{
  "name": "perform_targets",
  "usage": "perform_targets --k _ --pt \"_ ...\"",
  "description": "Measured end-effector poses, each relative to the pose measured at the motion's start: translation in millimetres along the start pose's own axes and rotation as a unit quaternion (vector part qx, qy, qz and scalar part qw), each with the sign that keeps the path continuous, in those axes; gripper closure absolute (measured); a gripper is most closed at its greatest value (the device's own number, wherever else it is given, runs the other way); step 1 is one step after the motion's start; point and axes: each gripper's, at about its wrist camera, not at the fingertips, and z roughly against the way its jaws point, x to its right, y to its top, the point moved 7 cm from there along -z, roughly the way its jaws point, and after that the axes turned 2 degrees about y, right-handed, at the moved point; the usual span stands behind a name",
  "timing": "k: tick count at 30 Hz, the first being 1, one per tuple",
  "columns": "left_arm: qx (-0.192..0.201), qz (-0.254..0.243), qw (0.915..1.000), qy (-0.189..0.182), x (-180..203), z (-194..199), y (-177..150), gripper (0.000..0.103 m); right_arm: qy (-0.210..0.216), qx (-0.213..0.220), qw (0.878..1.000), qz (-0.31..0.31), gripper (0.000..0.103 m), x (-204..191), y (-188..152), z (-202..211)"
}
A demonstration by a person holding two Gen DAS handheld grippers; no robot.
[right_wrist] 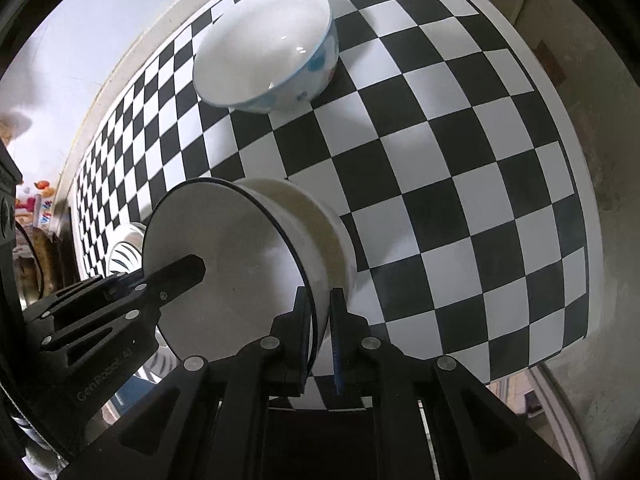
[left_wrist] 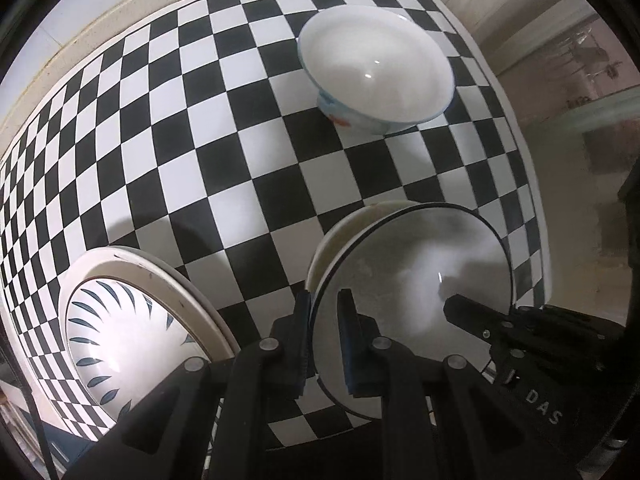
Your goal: Organize plates and bowls
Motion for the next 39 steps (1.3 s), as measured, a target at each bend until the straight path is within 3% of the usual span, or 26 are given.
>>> perform_targets --k 8,12,23,39 --pt "-0.006 0.009 0.9999 0.002 -6 -6 -3 0.091 -0.019 -0.005 1.0 0.002 0.089 -7 5 -3" --pt "-0.012 0.021 0.9997 -0.008 -6 -10 -3 0.091 -0.013 -0.006 1.0 -0.007 0.078 -11 10 5" --pt "-0.008 0.021 0.9997 0.0 -3 -5 -4 0.091 -0.036 -0.01 0.999 0.015 0.091 -6 10 7" --pt "-0.004 0.015 0.9998 0.015 3 -2 -4 0.091 -0.041 -0.018 0.999 0.024 0.091 -10 12 1"
